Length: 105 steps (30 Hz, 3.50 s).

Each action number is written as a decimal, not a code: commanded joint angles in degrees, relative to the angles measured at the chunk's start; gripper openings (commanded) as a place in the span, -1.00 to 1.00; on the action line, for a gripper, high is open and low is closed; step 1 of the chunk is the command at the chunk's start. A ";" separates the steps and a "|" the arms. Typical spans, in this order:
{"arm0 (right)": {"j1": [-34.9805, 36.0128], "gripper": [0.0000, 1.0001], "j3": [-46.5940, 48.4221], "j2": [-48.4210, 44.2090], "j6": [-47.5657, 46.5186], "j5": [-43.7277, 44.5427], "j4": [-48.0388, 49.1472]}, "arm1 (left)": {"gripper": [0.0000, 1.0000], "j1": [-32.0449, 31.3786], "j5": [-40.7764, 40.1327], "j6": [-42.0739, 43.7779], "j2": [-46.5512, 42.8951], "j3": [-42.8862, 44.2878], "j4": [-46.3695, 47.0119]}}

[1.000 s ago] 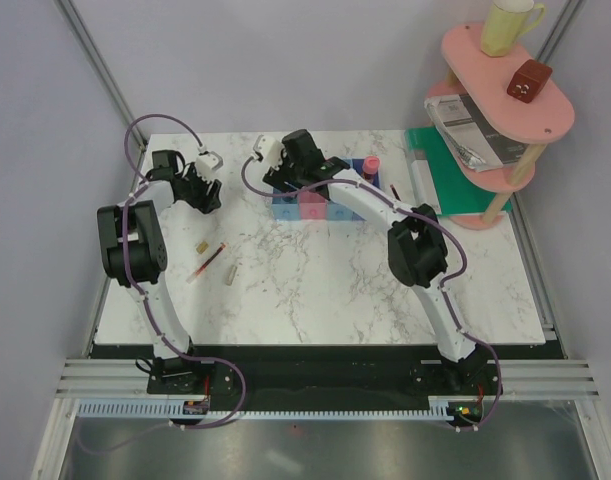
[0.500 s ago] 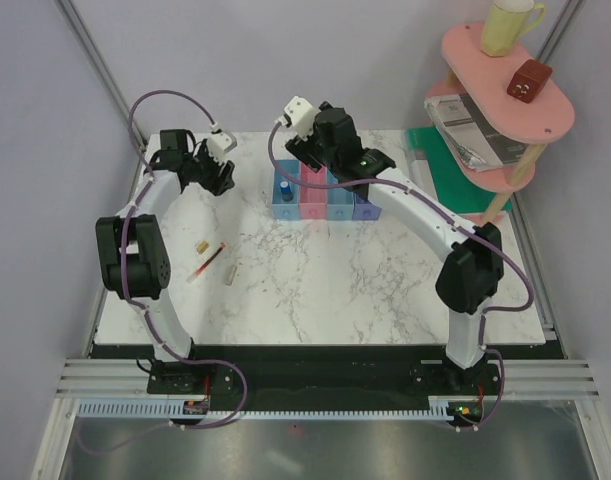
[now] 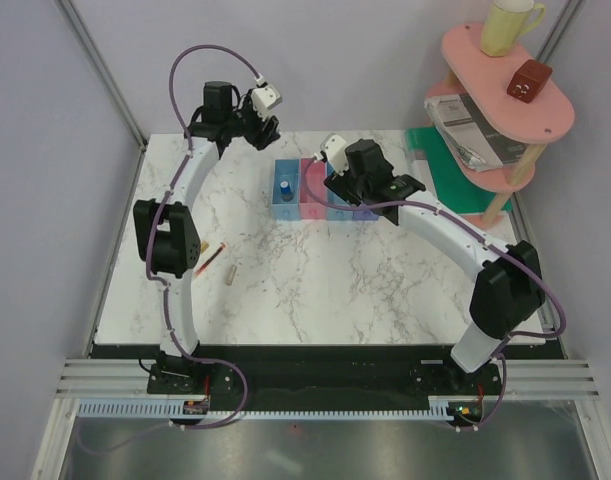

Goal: Sort the stationery into containers
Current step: Place the stationery in the storage box.

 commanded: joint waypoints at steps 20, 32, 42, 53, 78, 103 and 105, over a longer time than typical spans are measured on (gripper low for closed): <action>-3.19 0.72 0.08 -3.72 -0.33 2.51 0.47 | -0.96 -3.55 0.45 -4.42 14.04 6.45 3.66; -3.28 0.72 1.22 -3.19 -0.33 2.34 0.47 | -0.96 -5.31 0.98 -3.72 12.02 2.33 3.66; -3.28 0.73 1.40 -3.46 -0.16 1.98 0.38 | -0.96 -5.40 0.19 -2.31 10.53 -2.60 3.83; -3.19 0.72 2.54 -2.75 0.11 1.72 0.12 | -0.96 -5.49 -0.34 -0.55 10.26 -3.83 3.74; -3.19 0.74 3.68 -1.43 0.02 1.10 -0.23 | 0.14 -6.10 -2.19 -0.02 12.90 -1.11 4.45; -3.19 0.75 3.77 -1.26 0.37 1.02 -0.59 | 0.32 -6.28 -1.04 12.81 10.61 -6.12 3.22; -3.28 0.74 3.86 -1.26 0.28 1.02 -0.67 | 0.37 -6.28 -0.60 12.72 10.26 -6.47 3.04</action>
